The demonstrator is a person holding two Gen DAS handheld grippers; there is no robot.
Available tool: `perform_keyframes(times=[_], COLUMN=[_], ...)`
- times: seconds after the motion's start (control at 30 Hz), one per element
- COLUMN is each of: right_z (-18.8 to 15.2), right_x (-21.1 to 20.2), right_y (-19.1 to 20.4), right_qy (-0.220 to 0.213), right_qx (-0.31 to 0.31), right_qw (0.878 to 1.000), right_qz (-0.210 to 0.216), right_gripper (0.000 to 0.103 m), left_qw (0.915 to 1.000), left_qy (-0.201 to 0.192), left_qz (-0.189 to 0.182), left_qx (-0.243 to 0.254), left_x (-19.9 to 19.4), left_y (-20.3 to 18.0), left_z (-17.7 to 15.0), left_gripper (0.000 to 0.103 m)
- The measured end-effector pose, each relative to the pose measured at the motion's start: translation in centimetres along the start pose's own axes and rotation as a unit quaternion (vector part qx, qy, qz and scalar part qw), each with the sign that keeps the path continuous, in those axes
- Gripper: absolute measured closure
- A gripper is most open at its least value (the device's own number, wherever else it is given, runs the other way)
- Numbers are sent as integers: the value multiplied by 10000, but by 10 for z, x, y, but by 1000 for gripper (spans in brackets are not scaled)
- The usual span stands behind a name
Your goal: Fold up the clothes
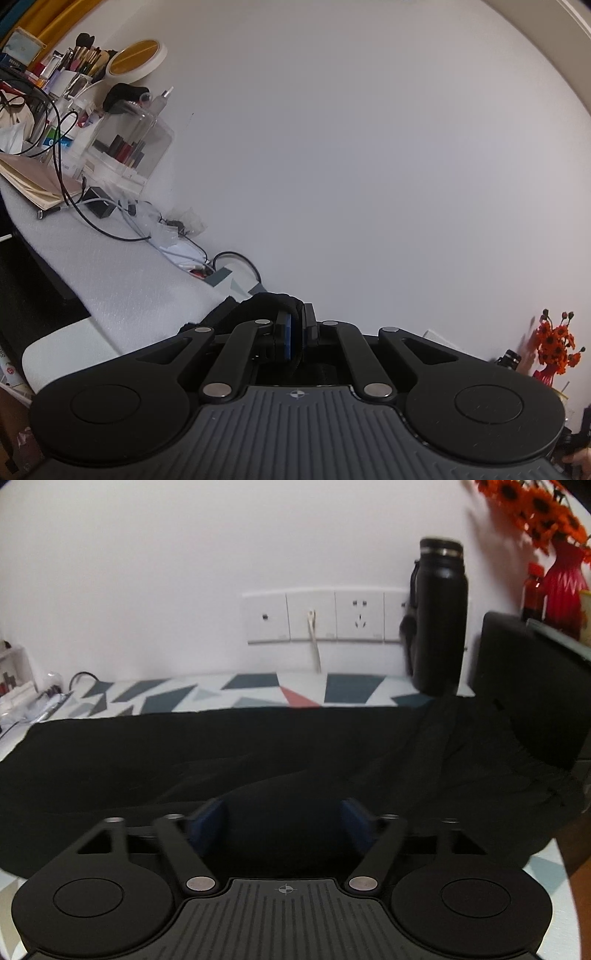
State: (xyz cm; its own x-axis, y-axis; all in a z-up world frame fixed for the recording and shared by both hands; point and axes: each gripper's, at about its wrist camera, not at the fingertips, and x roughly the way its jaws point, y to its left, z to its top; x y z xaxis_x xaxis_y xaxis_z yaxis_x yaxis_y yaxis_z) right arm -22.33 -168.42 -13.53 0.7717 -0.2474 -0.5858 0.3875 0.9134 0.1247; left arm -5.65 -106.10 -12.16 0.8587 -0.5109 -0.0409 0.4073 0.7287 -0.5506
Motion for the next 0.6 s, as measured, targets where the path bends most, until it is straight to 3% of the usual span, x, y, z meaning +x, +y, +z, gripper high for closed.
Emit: perform_keyframes(times=[0.07, 0.1, 0.13, 0.17, 0.2, 0.27, 0.37, 0.5, 0.6], right_z=[2, 3, 2, 0, -1, 3, 9, 10, 11], right_x=[15, 25, 33, 35, 37, 25, -3, -46, -64], right_y=[3, 5, 8, 10, 11, 14, 16, 9, 2], right_qy=[201, 343, 438, 447, 441, 68, -663, -1679, -2075], right_qx=[-72, -192, -368, -417, -441, -401, -274, 18, 189], right_qw=[9998, 9992, 9983, 9981, 9980, 9991, 9973, 9852, 9771], right_qz=[-48, -91, -125, -34, 80, 118, 154, 336, 432], right_gripper=[25, 35, 47, 77, 88, 95, 96, 101, 101], left_qw=[10000, 10000, 10000, 10000, 10000, 9999, 9997, 9987, 9975], left_qy=[16, 16, 13, 1, -12, -39, -97, -333, -558], left_qz=[30, 51, 72, 82, 90, 94, 72, 12, -164], left_qx=[7, 4, 2, 12, 25, 71, 217, 382, 410], left_x=[0, -1, -1, -2, -3, -4, -5, -10, -17], left_y=[0, 0, 1, 0, 0, -2, -9, -21, -29], left_z=[-1, -1, -1, -1, 0, 1, 4, 11, 16], left_gripper=[98, 98, 98, 98, 98, 98, 98, 98, 98])
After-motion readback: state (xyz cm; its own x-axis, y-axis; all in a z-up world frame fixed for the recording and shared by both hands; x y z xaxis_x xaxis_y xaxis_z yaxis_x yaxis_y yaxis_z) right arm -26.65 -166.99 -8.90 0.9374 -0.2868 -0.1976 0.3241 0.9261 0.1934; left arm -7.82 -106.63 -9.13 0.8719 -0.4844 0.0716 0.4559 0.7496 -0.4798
